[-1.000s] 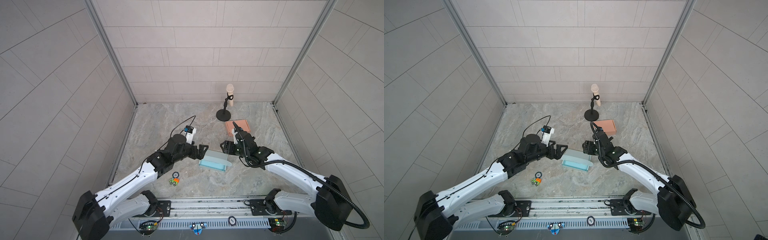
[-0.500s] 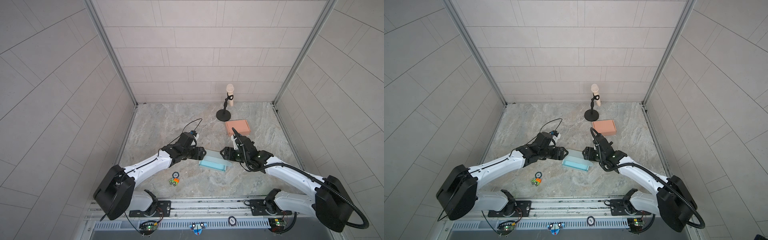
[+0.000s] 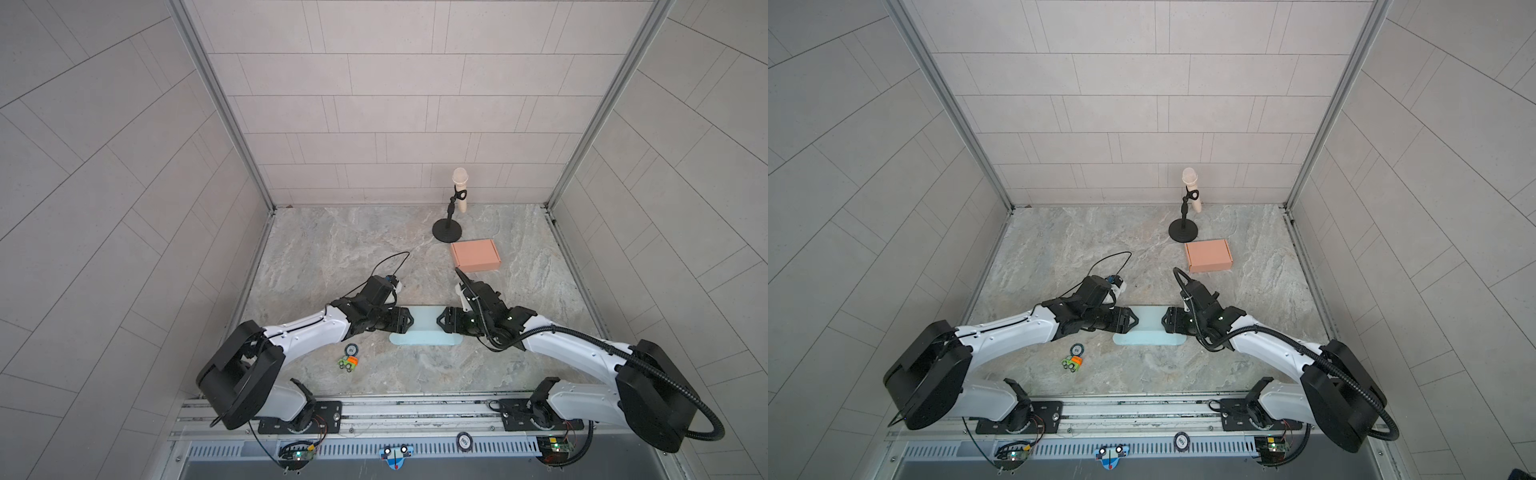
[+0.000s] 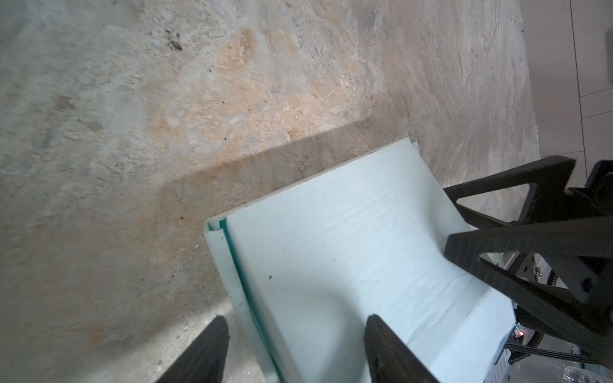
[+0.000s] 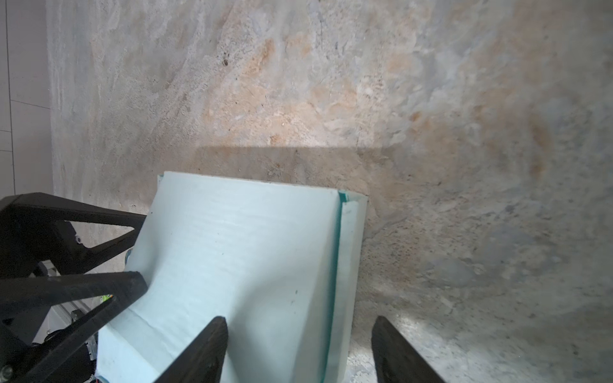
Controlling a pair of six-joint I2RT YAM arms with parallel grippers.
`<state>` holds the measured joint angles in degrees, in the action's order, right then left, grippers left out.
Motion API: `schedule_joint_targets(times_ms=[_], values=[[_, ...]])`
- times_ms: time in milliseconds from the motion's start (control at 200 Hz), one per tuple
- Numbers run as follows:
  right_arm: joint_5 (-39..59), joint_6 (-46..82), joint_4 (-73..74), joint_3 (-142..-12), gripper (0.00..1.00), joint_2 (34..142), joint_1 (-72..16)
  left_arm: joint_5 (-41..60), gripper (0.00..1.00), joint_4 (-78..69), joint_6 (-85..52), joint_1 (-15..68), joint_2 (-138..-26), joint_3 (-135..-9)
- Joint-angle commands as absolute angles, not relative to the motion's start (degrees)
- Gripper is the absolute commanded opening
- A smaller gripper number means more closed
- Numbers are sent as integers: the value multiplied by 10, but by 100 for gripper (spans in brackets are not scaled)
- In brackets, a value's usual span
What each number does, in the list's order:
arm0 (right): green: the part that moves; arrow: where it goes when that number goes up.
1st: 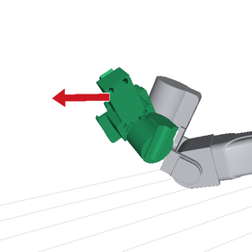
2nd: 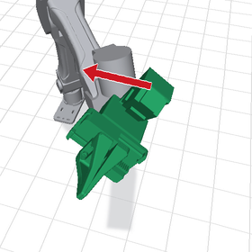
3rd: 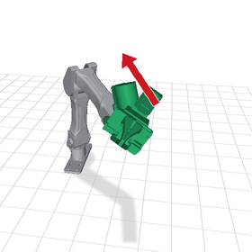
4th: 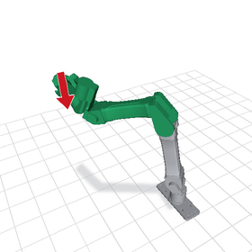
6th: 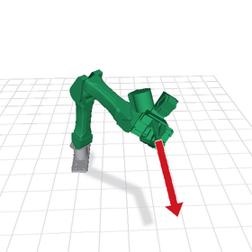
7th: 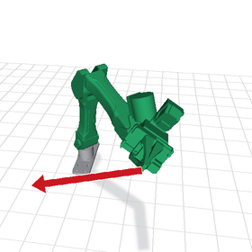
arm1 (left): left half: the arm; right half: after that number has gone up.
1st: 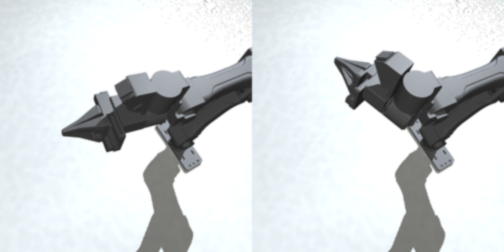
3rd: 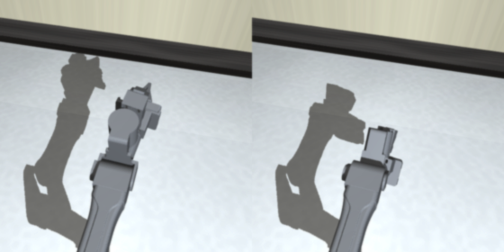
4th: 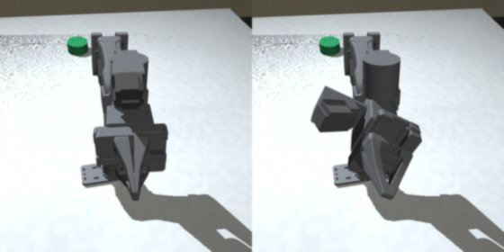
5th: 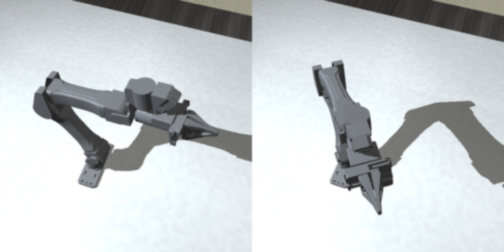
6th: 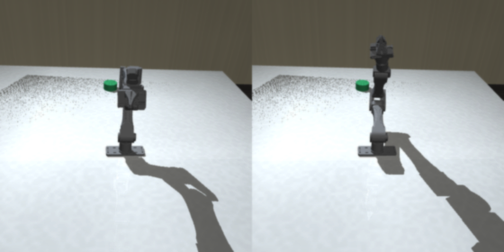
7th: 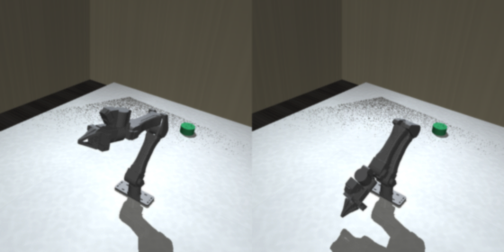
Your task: Fold the paper box
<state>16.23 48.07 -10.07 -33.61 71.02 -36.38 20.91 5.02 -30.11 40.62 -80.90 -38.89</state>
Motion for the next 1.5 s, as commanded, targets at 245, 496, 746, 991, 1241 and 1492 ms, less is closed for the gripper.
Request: schedule_joint_targets(times_ms=[245, 496, 746, 991, 1241, 1492], values=[[149, 480, -92, -336, 69, 746, -378, 212, 59, 30, -315, 413, -814, -347], [141, 471, -92, -348, 66, 756, -388, 215, 49, 5, -330, 420, -821, -333], [134, 472, -83, -379, 63, 779, -399, 211, 44, 0, -331, 419, -825, -343], [132, 464, -73, -414, 62, 808, -404, 210, 42, -7, -331, 402, -829, -351], [134, 444, -67, -467, 62, 855, -404, 221, 42, 8, -293, 366, -866, -403], [135, 430, -92, -538, 64, 932, -387, 213, 42, 27, -271, 335, -903, -444]])
